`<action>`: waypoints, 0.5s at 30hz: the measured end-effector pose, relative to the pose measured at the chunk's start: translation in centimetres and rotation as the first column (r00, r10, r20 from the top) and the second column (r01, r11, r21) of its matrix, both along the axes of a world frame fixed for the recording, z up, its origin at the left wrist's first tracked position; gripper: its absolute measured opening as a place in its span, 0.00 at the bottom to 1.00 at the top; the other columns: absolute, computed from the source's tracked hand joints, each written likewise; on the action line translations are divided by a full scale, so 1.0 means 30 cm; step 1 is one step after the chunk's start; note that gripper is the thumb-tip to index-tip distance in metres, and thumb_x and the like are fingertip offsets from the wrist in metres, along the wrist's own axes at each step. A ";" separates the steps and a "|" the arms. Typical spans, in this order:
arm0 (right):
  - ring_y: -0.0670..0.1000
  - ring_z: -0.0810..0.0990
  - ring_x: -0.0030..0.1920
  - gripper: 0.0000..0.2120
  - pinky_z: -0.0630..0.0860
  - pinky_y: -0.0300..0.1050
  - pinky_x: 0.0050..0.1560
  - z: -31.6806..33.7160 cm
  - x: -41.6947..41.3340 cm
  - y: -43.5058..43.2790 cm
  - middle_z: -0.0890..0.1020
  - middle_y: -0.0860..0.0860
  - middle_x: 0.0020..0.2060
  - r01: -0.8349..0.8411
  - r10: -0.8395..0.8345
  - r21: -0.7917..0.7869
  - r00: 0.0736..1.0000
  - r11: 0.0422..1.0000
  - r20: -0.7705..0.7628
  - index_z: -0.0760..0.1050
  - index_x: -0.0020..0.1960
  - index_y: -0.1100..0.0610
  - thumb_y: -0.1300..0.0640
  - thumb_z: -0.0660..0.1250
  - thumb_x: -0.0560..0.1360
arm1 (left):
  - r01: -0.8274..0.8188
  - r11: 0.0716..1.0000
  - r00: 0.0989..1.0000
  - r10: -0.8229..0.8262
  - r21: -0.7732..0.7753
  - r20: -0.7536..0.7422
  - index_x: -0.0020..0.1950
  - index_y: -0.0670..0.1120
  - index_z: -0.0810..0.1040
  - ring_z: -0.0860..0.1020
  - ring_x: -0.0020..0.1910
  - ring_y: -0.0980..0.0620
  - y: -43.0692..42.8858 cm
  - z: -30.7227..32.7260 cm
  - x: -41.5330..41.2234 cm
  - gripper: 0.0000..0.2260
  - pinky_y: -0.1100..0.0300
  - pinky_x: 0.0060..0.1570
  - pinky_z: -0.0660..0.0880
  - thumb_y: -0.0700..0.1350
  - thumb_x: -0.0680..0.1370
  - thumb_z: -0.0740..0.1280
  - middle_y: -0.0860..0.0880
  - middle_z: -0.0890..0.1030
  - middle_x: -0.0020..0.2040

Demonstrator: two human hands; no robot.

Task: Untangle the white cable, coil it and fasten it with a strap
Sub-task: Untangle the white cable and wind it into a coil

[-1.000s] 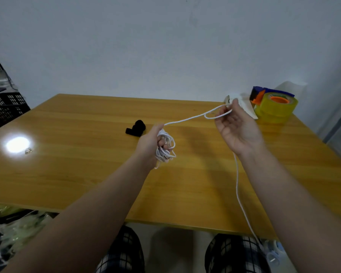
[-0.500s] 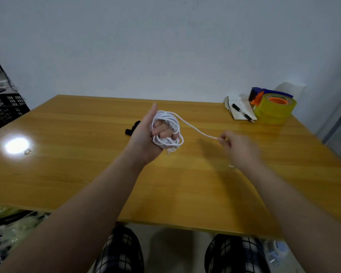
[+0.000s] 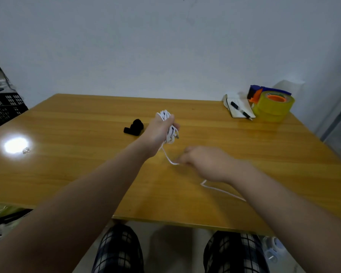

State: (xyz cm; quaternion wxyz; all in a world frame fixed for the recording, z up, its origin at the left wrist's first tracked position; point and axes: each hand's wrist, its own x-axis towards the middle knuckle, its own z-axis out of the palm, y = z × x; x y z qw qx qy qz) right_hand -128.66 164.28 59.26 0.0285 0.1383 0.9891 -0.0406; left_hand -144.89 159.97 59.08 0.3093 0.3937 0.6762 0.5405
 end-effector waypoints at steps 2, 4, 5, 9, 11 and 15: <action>0.54 0.76 0.55 0.14 0.74 0.50 0.48 0.021 -0.003 0.020 0.77 0.50 0.52 -0.008 0.008 -0.008 0.996 1.000 -0.093 0.76 0.60 0.49 0.59 0.58 0.79 | 0.026 1.000 0.993 -0.026 -0.005 -0.113 0.53 0.36 0.75 0.77 0.35 0.53 -0.014 -0.007 -0.003 0.17 0.60 0.38 0.72 0.51 0.82 0.59 0.47 0.80 0.39; 0.53 0.76 0.54 0.12 0.74 0.52 0.50 0.036 -0.003 0.036 0.79 0.49 0.53 0.005 -0.008 -0.026 0.989 1.000 -0.148 0.77 0.59 0.50 0.57 0.60 0.79 | 0.094 0.995 0.983 -0.087 0.031 -0.159 0.53 0.39 0.75 0.77 0.36 0.56 -0.031 -0.004 0.002 0.12 0.65 0.38 0.73 0.48 0.81 0.62 0.50 0.80 0.40; 0.53 0.76 0.54 0.12 0.74 0.51 0.50 0.039 -0.004 0.043 0.80 0.50 0.53 0.002 -0.008 -0.033 0.982 0.999 -0.187 0.77 0.59 0.52 0.58 0.60 0.79 | 0.143 0.989 0.976 -0.134 0.043 -0.173 0.53 0.40 0.75 0.77 0.38 0.56 -0.036 -0.003 0.005 0.10 0.67 0.38 0.73 0.47 0.80 0.64 0.49 0.81 0.41; 0.55 0.78 0.49 0.08 0.69 0.45 0.45 0.044 0.001 0.058 0.81 0.53 0.45 0.026 -0.054 -0.071 0.900 0.997 -0.432 0.79 0.53 0.57 0.58 0.64 0.77 | 0.225 0.974 0.939 -0.218 -0.004 -0.267 0.49 0.43 0.75 0.76 0.42 0.53 -0.047 -0.006 0.008 0.05 0.60 0.44 0.72 0.45 0.79 0.65 0.47 0.78 0.43; 0.54 0.78 0.43 0.10 0.70 0.46 0.40 0.055 0.006 0.063 0.78 0.51 0.38 0.163 -0.187 -0.092 0.846 0.982 -0.499 0.78 0.48 0.57 0.50 0.66 0.75 | 0.218 0.969 0.906 -0.246 -0.118 -0.344 0.47 0.44 0.73 0.74 0.41 0.52 -0.056 -0.003 0.003 0.12 0.52 0.46 0.72 0.53 0.80 0.61 0.49 0.77 0.41; 0.52 0.74 0.39 0.21 0.66 0.44 0.34 0.070 0.005 0.072 0.77 0.51 0.36 0.431 -0.391 -0.026 0.790 0.902 -0.473 0.75 0.44 0.56 0.37 0.66 0.70 | 0.270 0.917 0.836 -0.375 -0.294 -0.401 0.40 0.44 0.73 0.76 0.38 0.52 -0.078 0.020 0.030 0.32 0.54 0.47 0.73 0.70 0.76 0.47 0.50 0.77 0.38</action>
